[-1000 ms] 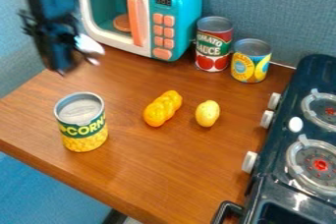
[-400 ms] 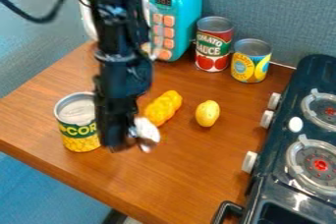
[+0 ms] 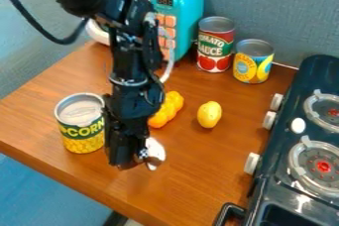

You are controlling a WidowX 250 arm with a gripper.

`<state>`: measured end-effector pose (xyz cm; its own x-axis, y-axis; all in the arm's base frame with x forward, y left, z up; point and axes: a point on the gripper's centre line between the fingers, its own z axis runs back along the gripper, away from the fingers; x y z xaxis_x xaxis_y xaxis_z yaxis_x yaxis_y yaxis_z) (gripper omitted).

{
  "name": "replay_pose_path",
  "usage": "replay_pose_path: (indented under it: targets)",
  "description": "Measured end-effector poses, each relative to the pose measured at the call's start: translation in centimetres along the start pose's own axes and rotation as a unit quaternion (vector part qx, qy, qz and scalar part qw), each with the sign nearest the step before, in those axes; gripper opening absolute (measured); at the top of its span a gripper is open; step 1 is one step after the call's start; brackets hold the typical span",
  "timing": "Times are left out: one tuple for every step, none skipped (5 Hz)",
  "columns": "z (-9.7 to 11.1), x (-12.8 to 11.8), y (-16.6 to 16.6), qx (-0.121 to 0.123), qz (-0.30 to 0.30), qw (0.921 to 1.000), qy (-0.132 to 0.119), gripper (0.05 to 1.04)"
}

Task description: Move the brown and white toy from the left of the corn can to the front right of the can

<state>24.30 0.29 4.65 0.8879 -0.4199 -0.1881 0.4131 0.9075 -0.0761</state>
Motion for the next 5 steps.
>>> replay_pose_path:
  targets:
    - [-0.8,-0.2,0.2,0.001,0.008,0.9998,0.021,0.14]
    - [-1.6,-0.4,0.6,0.004,0.011,0.9989,0.045,0.181]
    - [-1.5,-0.3,0.7,0.0,-0.004,0.9987,0.051,0.425]
    - [-1.2,-0.3,0.6,0.001,-0.006,0.9988,0.049,0.745]
    - [1.5,-0.4,0.6,0.021,-0.003,0.9997,0.006,0.993]
